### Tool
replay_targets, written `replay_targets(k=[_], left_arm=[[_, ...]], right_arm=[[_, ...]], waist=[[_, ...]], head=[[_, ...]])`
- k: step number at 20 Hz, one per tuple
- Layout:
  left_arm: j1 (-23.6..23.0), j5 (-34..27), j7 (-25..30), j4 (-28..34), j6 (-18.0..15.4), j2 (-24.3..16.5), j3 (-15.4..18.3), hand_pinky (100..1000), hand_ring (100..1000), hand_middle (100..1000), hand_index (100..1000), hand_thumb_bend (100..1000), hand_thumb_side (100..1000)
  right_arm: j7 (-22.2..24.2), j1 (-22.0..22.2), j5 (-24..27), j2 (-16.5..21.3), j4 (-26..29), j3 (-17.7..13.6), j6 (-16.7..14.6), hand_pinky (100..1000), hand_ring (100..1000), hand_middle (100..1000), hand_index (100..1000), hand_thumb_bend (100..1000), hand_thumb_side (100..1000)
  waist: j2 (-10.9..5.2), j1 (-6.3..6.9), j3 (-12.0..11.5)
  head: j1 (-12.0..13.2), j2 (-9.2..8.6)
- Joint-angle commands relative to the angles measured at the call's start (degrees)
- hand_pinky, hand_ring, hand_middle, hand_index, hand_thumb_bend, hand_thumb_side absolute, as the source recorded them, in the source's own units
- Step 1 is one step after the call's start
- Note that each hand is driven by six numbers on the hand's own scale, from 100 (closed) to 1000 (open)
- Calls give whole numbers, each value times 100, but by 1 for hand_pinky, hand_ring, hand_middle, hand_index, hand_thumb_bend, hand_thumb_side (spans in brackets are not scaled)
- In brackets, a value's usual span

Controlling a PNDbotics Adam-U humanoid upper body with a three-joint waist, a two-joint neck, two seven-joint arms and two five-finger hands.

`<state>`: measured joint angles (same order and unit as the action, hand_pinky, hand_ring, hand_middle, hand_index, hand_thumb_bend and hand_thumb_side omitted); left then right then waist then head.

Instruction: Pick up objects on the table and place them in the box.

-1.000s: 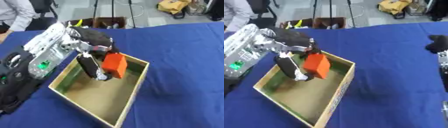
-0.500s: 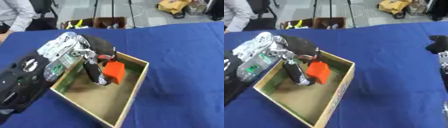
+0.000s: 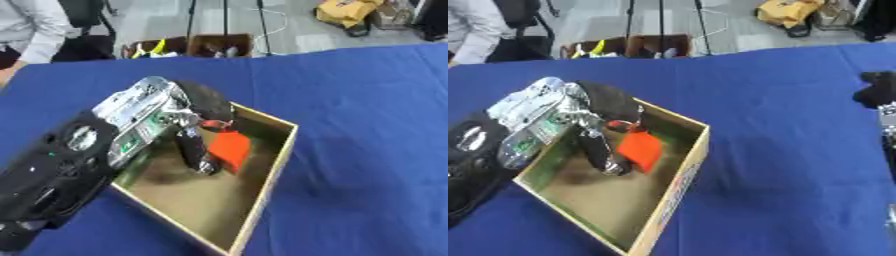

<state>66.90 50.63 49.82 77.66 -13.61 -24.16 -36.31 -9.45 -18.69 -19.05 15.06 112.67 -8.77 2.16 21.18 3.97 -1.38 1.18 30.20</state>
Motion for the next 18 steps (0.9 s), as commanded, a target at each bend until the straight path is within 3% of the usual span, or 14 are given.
replay_targets(k=[1,3,4,7,10,12,15,16,18], left_arm=[[76,123,215,49,-342,-50,64,647,805,861,705,100,391],[74,193,215,123,-354,-53,131,663,820,877,733,100,394],[86,238,215,185,-346,-60,170,679,838,898,796,107,395],[113,380,215,436,-326,-102,302,686,844,907,854,175,410],[145,501,215,732,-293,-125,523,696,850,920,936,343,473],[147,511,215,862,-299,-140,640,701,855,924,946,432,521],[145,505,215,925,-327,-155,729,706,861,932,966,489,578],[138,504,215,936,-333,-155,751,713,867,941,985,542,636],[124,529,215,1004,-322,-158,819,715,867,940,983,533,641]], right_arm=[[8,-48,17,41,112,1,-1,712,648,532,741,516,1000],[9,-44,16,42,111,0,0,712,648,532,741,516,1000],[10,-41,16,40,109,0,1,712,648,532,741,515,1000],[19,-35,16,39,106,3,1,712,647,532,742,515,1000],[21,-27,14,36,105,0,2,712,647,531,742,515,1000],[19,-25,12,35,106,-4,3,712,647,531,742,515,1000],[17,-28,11,34,108,-4,4,712,647,531,742,515,1000],[17,-28,10,34,108,-5,5,712,647,531,742,515,1000],[15,-29,9,36,108,-7,5,712,646,531,742,515,1000]], waist=[[-111,-18,4],[-111,-17,4],[-112,-17,4],[-112,-16,1],[-119,-15,-7],[-124,-14,-6],[-129,-11,-3],[-130,-11,-1],[-130,-14,-2]], head=[[22,-2],[19,1],[24,5],[30,7],[22,4],[15,-2],[11,-9],[7,-14],[-2,-21]])
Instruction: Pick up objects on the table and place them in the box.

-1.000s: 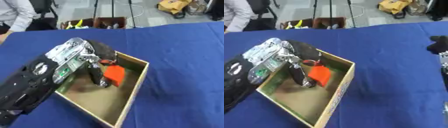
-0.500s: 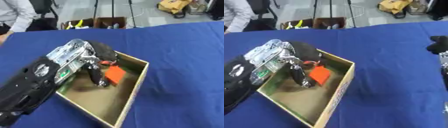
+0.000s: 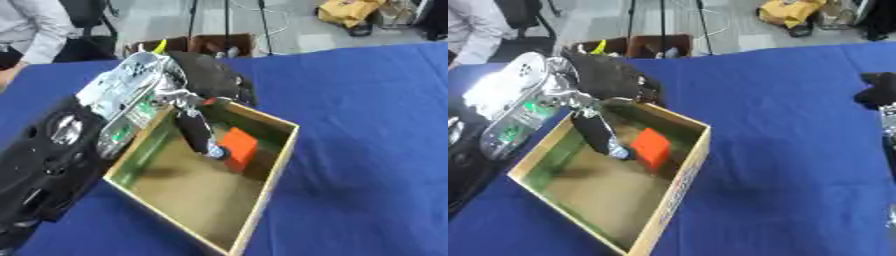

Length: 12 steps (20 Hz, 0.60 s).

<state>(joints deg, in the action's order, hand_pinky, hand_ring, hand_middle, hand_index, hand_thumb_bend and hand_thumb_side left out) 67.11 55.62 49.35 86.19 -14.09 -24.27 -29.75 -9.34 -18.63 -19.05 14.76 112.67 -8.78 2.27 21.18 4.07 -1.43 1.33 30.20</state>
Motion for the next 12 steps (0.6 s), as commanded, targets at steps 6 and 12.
replay_targets(k=[6,12], left_arm=[[29,-41,164,886,132,-209,706,605,777,804,857,183,550],[-317,-661,-1857,1948,1736,-279,1407,363,610,594,782,100,769]], right_arm=[[-2,-32,9,67,107,-14,-7,712,646,531,742,514,1000],[-38,-49,9,61,125,-41,-5,711,645,532,741,515,1000]], waist=[[-134,-39,-31],[-123,-74,-75]], head=[[-42,-11],[-112,11]])
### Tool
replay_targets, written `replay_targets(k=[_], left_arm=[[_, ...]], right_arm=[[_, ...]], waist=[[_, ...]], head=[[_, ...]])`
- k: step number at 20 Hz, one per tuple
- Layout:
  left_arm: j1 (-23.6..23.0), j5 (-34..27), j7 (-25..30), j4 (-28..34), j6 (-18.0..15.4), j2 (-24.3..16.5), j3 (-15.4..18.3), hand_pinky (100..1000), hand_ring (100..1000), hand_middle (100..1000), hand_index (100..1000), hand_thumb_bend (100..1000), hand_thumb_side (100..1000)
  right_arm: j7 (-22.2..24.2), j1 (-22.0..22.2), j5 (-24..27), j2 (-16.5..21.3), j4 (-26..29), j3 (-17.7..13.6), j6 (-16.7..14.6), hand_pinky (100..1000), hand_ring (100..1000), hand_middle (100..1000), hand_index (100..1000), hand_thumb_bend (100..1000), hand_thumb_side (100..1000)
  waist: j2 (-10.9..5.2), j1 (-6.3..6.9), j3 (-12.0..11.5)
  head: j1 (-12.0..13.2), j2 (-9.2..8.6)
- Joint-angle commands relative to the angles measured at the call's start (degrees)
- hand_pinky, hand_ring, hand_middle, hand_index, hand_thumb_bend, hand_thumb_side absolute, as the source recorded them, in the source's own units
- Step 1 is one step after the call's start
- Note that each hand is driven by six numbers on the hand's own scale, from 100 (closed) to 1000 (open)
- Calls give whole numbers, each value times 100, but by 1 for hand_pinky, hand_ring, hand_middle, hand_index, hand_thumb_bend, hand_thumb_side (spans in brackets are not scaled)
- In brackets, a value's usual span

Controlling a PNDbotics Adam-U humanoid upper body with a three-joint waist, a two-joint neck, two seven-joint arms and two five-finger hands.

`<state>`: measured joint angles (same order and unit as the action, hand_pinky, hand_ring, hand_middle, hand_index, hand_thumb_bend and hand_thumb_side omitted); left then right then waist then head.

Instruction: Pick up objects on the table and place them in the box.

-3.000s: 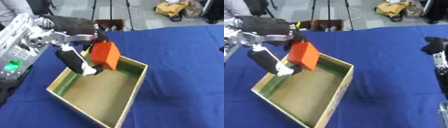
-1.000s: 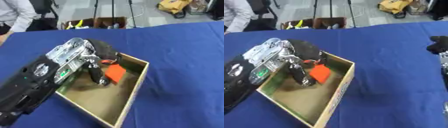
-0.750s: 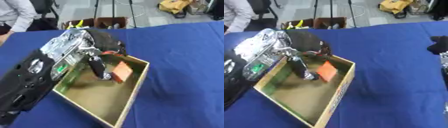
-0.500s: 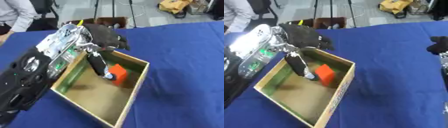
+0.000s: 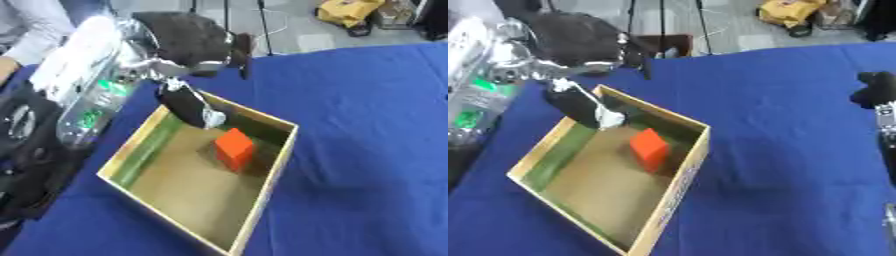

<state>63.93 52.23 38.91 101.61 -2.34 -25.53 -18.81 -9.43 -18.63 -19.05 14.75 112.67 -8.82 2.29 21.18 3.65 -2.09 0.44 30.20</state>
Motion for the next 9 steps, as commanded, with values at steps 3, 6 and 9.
replay_targets(k=[3,6,9], left_arm=[[-214,-973,-2014,707,1197,-158,544,347,600,576,783,100,814],[-429,-1666,-2920,935,1525,-143,753,346,589,557,784,100,878],[-676,-2372,-3592,1149,1646,-130,947,339,572,534,774,100,853]], right_arm=[[-53,-68,13,57,139,-48,-8,710,645,532,741,515,1000],[-85,-82,17,55,154,-63,-10,709,645,532,741,521,1000],[-114,-90,18,52,162,-76,-11,709,645,532,740,516,1000]], waist=[[-117,-61,-29],[-114,-89,-51],[-108,-116,-75]], head=[[-48,10],[-68,6],[-92,2]])
